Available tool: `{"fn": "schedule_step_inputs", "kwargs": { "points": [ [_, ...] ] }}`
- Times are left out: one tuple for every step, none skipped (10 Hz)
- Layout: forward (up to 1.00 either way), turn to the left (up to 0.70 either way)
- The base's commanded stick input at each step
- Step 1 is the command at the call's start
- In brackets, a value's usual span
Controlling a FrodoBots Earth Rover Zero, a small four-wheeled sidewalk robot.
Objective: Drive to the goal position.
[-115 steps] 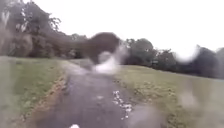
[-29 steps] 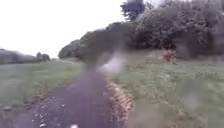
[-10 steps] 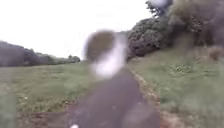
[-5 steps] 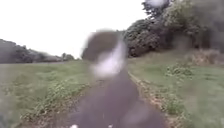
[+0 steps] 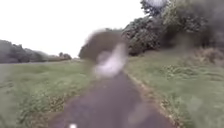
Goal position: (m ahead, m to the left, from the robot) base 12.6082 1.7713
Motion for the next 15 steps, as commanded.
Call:
{"fn": "schedule_step_inputs", "kwargs": {
  "points": [
    [0.85, -0.34],
    [0.85, -0.34],
    [0.85, -0.34],
    [0.85, -0.34],
    [0.85, -0.03],
    [0.85, -0.01],
    [0.85, 0.00],
    [0.85, 0.00],
    [0.85, 0.00],
    [0.85, 0.00],
    [0.85, 0.00],
    [0.85, 0.00],
    [0.85, 0.00],
    [0.85, 0.00],
    [0.85, 0.00]
  ]
}}
